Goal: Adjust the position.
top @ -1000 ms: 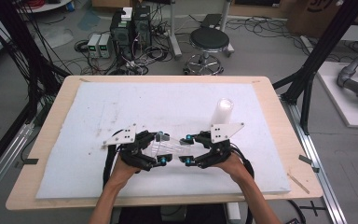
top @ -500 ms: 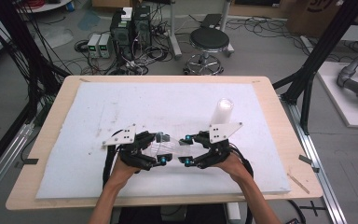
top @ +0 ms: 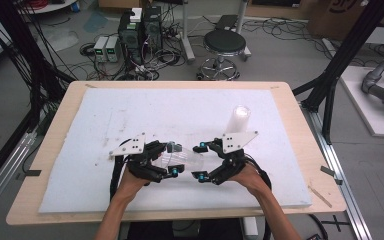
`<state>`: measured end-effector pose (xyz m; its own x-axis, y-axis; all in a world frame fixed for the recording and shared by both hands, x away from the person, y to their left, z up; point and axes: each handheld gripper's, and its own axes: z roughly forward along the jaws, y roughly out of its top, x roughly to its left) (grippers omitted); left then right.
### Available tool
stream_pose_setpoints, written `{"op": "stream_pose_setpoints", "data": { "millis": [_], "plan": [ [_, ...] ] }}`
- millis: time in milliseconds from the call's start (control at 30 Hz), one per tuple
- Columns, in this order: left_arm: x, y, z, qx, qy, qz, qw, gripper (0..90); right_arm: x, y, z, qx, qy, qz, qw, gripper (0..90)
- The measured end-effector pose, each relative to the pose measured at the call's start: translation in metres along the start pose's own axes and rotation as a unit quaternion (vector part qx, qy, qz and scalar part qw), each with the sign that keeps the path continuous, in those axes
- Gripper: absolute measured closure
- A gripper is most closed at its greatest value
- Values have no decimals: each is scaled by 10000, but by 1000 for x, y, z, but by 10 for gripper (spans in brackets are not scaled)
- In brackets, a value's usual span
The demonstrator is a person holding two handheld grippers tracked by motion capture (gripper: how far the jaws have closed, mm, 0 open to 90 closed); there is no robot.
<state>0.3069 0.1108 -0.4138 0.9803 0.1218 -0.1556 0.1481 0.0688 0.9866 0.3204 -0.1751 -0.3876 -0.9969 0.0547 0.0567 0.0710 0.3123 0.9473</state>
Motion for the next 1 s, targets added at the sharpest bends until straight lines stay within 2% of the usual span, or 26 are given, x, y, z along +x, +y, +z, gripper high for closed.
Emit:
{"op": "stream_pose_setpoints", "data": {
  "millis": [333, 500, 633, 733, 833, 867, 900, 967, 1000],
  "plan": [
    [0, 3, -2, 55, 62, 52, 10000, 316, 2, 0, 0, 21, -81, 65, 9999, 175],
    [1, 13, -5, 377, 190, 178, 9990, 315, 4, -5, -7, 25, -256, 111, 9996, 175],
    [5, 27, -6, 864, 318, 325, 9952, 313, 6, -12, -17, 73, -621, 216, 9978, 175],
    [10, 37, -6, 1203, 415, 327, 9913, 313, 7, -19, -22, 107, -796, 324, 9962, 175],
    [15, 44, -3, 1632, 499, 358, 9847, 313, 8, -29, -28, 175, -1046, 421, 9935, 175],
    [17, 47, -1, 1825, 544, 369, 9810, 313, 9, -31, -30, 190, -1103, 451, 9927, 175],
    [19, 49, -1, 1938, 565, 389, 9786, 313, 9, -35, -32, 214, -1232, 478, 9910, 175],
    [23, 51, 3, 2241, 573, 414, 9720, 313, 10, -40, -35, 275, -1449, 514, 9877, 175],
    [25, 53, 5, 2437, 602, 450, 9669, 313, 11, -43, -37, 326, -1552, 537, 9859, 175]
  ]
}}
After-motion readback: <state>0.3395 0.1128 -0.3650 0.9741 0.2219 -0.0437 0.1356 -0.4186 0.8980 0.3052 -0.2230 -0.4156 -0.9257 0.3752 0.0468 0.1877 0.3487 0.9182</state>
